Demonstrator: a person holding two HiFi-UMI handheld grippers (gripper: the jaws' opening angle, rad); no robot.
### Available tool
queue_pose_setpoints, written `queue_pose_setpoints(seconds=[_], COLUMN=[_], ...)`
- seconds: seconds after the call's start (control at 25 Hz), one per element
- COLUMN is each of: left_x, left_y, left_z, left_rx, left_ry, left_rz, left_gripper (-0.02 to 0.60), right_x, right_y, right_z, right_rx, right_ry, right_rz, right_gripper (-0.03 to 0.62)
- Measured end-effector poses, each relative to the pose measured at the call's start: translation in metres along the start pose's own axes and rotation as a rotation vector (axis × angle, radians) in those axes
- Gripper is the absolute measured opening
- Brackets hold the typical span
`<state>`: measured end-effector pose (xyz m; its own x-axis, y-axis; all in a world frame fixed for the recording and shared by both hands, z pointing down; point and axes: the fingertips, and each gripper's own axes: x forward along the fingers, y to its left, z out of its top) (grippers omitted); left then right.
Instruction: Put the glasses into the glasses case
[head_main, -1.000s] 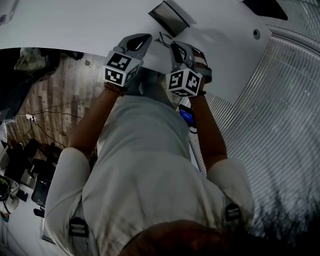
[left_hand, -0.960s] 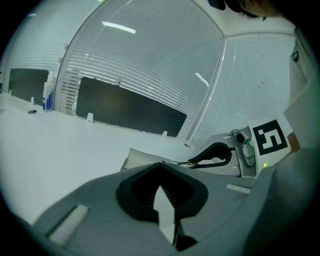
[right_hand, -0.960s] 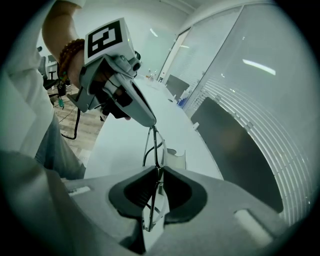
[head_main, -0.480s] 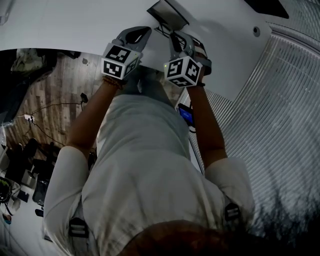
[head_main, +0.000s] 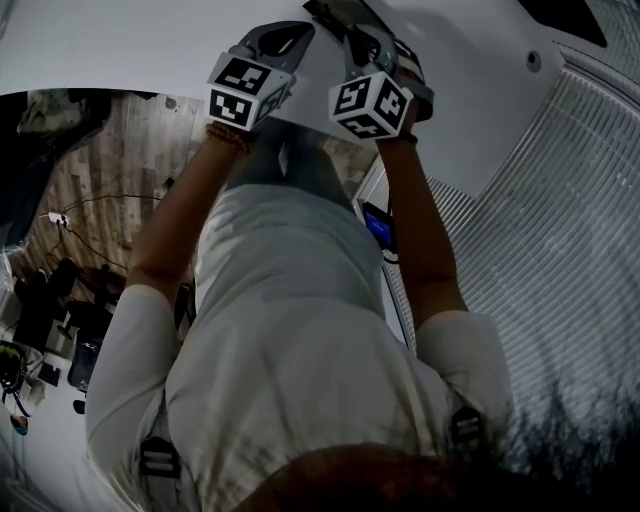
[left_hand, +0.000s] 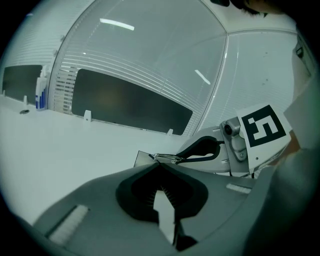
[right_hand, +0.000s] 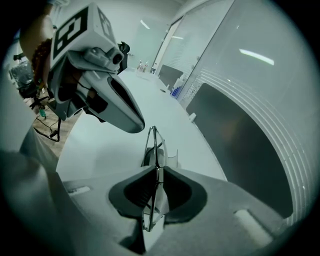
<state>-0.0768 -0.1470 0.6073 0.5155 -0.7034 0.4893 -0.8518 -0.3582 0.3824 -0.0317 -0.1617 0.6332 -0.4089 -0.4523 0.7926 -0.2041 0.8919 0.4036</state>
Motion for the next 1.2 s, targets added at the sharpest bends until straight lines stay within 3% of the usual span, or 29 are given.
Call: queue_pose_setpoints(seconds=[0.8, 1.2], left_x=[0.039, 0.046], left_y=[0.031, 0.036], left_z=[-0.011, -0.012], left_rx=[0.034, 0.035], left_ry=[0.061, 0.075], left_rz=[-0.022, -0.03], left_gripper=[0.001, 0.0], right_x=[0.064, 0.074], right_y=[-0.009, -0.013], right_z=[-0.022, -0.03], right_rx=[0.037, -0.016], right_ry=[0.133, 0.178], right_rz=[0.003, -0.036], right_gripper=[0.046, 0.046])
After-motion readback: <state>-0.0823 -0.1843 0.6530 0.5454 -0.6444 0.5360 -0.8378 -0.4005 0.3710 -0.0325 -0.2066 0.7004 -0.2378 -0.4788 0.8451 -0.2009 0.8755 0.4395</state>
